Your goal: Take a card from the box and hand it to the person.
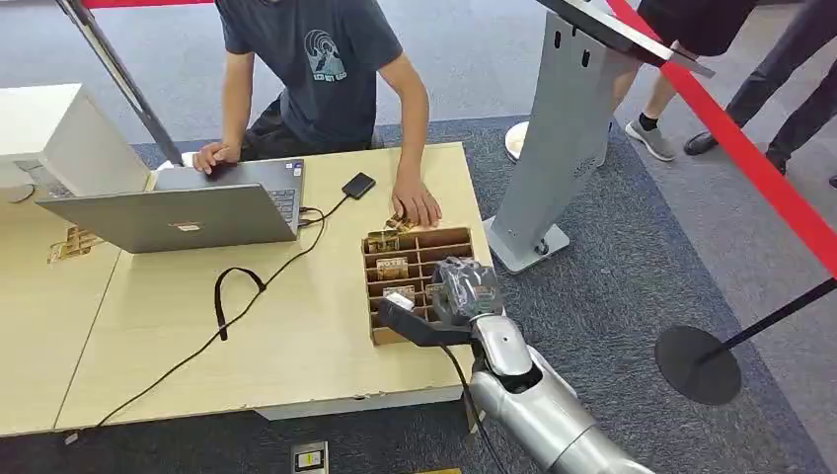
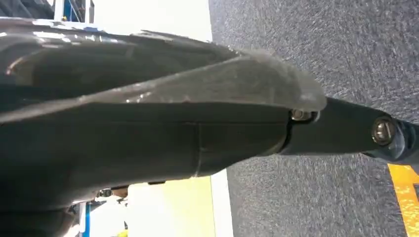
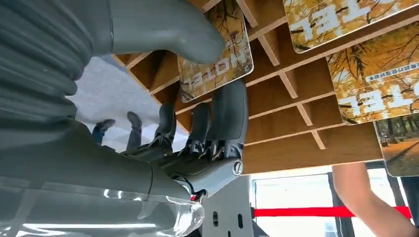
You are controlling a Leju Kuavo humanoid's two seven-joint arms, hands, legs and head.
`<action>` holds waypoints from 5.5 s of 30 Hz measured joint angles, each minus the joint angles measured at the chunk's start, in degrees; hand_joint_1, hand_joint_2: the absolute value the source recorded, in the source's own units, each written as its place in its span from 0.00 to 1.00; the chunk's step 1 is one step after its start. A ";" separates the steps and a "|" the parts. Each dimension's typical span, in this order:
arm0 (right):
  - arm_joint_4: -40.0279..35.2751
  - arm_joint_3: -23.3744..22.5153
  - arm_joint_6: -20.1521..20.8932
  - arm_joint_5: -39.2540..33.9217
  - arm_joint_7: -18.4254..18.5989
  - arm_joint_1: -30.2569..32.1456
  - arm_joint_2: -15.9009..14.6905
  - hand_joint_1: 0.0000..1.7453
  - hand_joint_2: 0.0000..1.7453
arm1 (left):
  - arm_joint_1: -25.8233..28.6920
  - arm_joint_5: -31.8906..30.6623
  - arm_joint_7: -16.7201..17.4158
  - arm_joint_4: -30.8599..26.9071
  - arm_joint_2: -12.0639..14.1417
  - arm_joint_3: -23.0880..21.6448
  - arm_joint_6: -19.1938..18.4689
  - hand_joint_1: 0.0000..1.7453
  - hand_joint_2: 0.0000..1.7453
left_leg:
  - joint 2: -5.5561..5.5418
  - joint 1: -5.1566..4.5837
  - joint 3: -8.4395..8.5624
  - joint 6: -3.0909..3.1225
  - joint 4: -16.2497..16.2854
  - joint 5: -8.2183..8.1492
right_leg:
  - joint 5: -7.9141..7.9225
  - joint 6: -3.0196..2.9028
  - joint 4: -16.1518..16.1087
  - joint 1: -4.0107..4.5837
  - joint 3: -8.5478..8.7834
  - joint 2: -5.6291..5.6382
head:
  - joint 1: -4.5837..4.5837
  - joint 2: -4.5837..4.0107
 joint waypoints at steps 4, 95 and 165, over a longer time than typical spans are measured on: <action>0.00 0.09 0.00 -0.09 -0.26 -0.02 0.00 0.61 1.00 | 0.00 0.13 0.11 0.00 0.00 0.00 0.02 0.00 0.00 | 0.00 0.00 0.00 0.00 0.00 0.00 | 0.00 0.00 0.00 0.00 0.00 0.00 | 0.00 0.00; -17.88 -0.44 -16.92 1.81 -14.10 -3.06 -2.47 1.00 1.00 | 0.02 0.05 -1.09 0.00 -0.02 -0.50 -0.66 0.00 0.00 | 0.00 0.00 0.00 0.00 0.00 0.04 | 0.02 0.01 0.02 0.00 0.00 0.00 | -0.02 0.00; -9.49 0.24 -16.85 -1.24 -15.63 -6.45 1.84 0.00 1.00 | -0.12 1.14 -1.16 0.00 -0.07 -1.07 -0.96 0.00 0.00 | 0.00 0.00 -0.01 0.00 0.00 0.04 | 0.02 0.01 0.01 0.00 -0.02 0.00 | -0.02 0.00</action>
